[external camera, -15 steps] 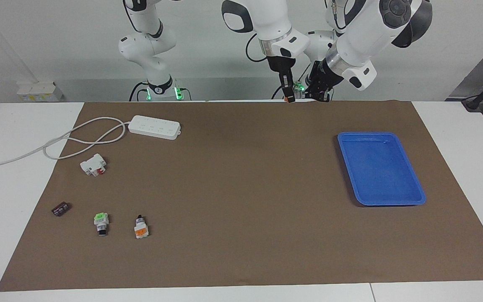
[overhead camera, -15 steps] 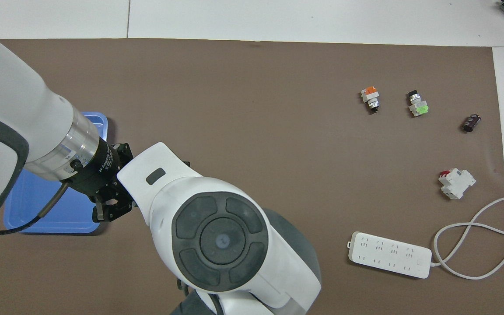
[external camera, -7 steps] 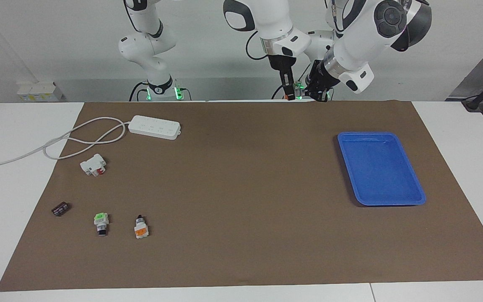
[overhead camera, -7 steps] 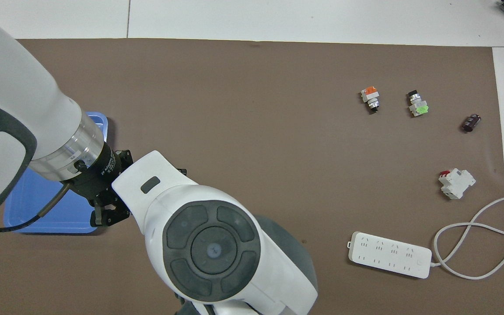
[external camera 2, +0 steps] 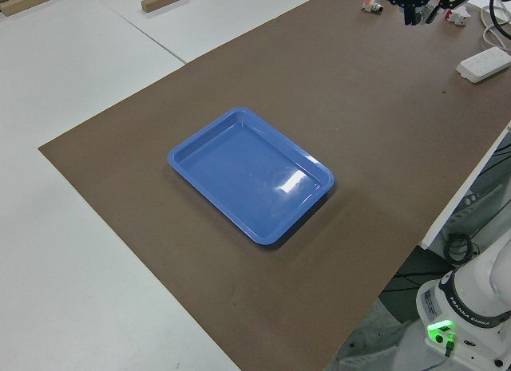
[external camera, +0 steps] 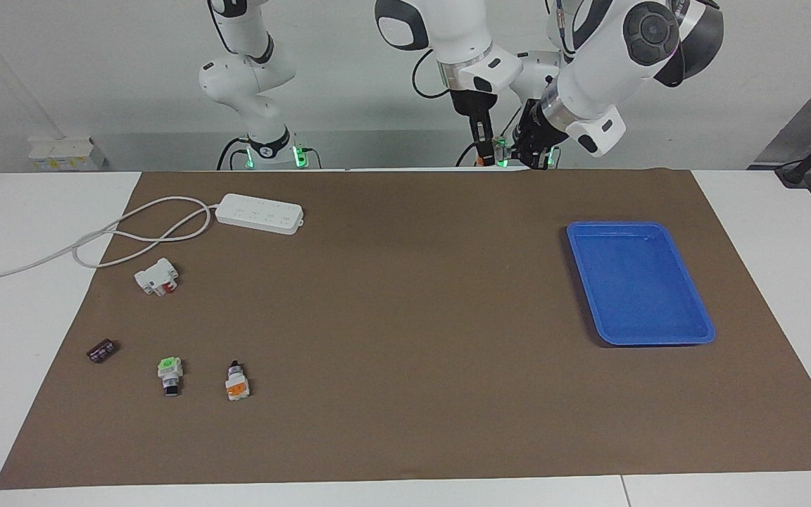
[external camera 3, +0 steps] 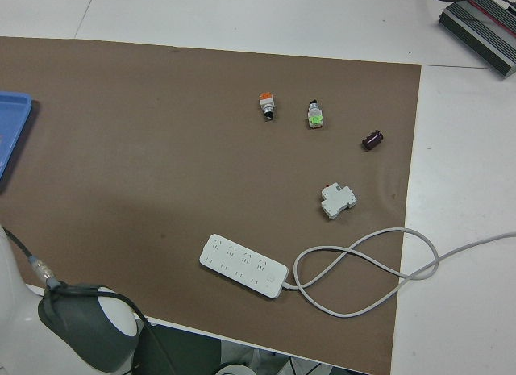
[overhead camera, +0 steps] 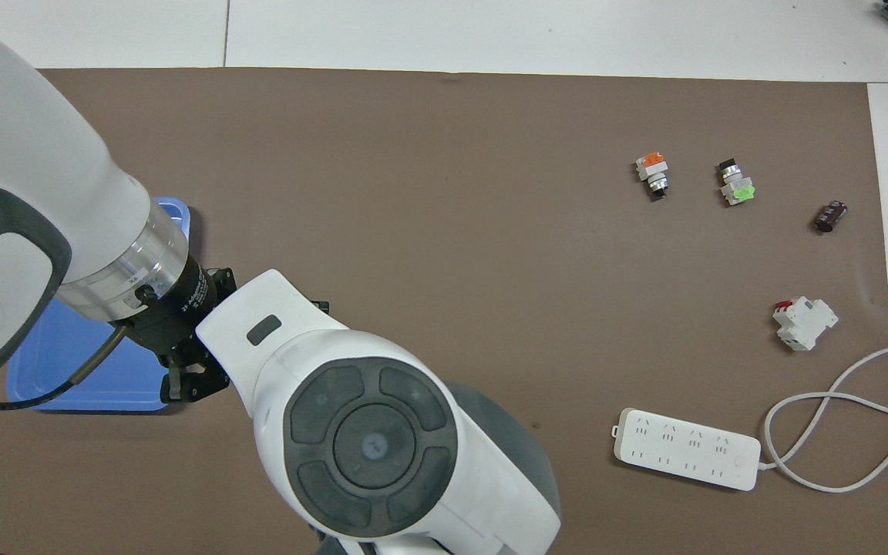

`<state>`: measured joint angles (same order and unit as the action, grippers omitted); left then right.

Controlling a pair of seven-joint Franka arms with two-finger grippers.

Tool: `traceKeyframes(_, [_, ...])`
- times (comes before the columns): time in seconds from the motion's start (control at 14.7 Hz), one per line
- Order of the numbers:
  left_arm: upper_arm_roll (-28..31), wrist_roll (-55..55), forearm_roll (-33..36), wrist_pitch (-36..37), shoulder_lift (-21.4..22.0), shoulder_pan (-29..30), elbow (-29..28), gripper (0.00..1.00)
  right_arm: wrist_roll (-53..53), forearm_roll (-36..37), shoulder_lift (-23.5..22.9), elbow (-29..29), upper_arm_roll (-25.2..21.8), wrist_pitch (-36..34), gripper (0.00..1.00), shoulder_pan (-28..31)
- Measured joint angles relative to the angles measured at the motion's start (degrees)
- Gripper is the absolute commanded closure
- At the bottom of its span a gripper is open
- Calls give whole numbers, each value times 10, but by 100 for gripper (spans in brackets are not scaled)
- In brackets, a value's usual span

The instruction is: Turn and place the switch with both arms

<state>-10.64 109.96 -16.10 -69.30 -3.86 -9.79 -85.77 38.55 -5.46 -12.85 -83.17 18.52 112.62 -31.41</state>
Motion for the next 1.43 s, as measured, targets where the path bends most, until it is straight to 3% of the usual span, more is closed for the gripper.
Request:
traceKeyframes(1.09, [0,0,3,1,0,-2,0,100,-2,0,2,-2,0,0,100,0])
traceKeyframes(1.16, [0,0,4,1,0,-3,0,100,-11,0,2,-3,0,0,87,0])
traceKeyframes(1.23, [0,0,5,1,0,-3,0,100,-23,0,2,-3,0,0,67,-1])
traceKeyframes(1.3, [0,0,6,2,0,-3,0,100,-34,0,2,-3,0,0,41,-2])
traceKeyframes(1.36, [0,0,8,3,0,-3,0,100,-40,0,2,-3,0,0,0,-3])
traceKeyframes(1.43, [-4,3,3,5,-1,-5,0,100,-47,-3,2,-1,0,16,0,-4])
